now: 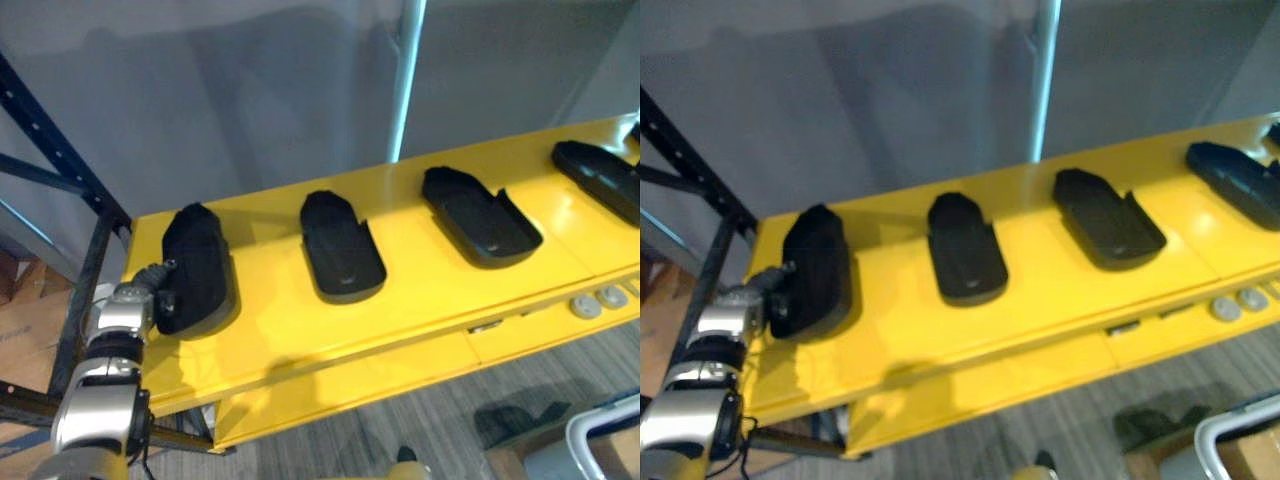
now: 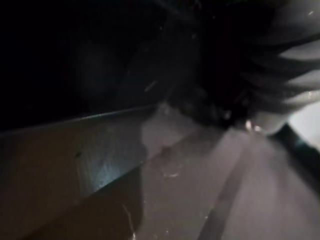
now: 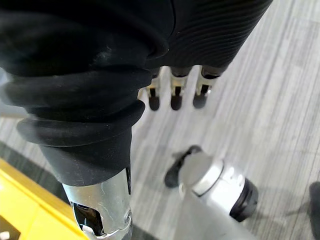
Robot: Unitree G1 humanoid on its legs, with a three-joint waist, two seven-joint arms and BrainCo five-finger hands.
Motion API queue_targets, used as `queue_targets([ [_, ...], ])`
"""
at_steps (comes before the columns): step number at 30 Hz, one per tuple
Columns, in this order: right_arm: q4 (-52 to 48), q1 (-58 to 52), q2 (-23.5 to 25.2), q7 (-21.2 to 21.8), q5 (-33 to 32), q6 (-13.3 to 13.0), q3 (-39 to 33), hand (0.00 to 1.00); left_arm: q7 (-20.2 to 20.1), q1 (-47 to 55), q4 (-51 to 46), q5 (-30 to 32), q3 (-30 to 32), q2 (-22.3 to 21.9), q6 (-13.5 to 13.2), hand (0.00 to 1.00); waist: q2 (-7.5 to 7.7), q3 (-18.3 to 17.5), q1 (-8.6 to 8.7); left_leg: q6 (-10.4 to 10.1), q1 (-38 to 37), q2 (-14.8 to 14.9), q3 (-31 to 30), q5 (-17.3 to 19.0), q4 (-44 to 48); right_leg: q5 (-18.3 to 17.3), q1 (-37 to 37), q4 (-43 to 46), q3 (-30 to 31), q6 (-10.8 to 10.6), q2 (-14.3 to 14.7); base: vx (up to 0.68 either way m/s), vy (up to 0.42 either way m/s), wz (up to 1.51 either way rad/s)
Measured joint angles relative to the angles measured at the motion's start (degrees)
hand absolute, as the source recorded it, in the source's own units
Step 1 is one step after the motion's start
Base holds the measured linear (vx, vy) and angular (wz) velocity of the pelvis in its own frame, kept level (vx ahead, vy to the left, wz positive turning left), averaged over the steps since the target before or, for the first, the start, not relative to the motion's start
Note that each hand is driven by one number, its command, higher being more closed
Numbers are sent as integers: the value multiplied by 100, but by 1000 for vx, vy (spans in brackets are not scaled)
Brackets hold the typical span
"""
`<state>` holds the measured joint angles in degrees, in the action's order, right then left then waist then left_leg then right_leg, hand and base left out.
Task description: Walk over and take plastic housings, then place them on the shelf
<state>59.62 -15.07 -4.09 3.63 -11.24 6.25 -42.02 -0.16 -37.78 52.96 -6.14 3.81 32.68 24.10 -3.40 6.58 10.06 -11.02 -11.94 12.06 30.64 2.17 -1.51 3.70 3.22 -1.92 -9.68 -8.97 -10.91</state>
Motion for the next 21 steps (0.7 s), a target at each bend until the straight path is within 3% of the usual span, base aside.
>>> queue_targets([
  [5,9,0,17,0,0,-22,2,0,-4,-113,1,145,-2,-65,-7,100,8,8,27,-11,-13,0,33,15,13,1,-6,-4,30,1,0,7,-5,-2],
  [18,4,1,15,5,3,-95,5,0,-112,-69,-15,1352,-50,-78,-43,100,-28,151,23,1,-4,45,16,120,202,27,77,-45,35,8,1,-12,-9,0],
  [21,-5,11,14,4,2,-114,11,0,-121,16,-25,1632,-60,-77,-193,100,-33,154,-17,2,14,46,-19,120,202,27,86,-49,0,8,0,0,-17,6],
])
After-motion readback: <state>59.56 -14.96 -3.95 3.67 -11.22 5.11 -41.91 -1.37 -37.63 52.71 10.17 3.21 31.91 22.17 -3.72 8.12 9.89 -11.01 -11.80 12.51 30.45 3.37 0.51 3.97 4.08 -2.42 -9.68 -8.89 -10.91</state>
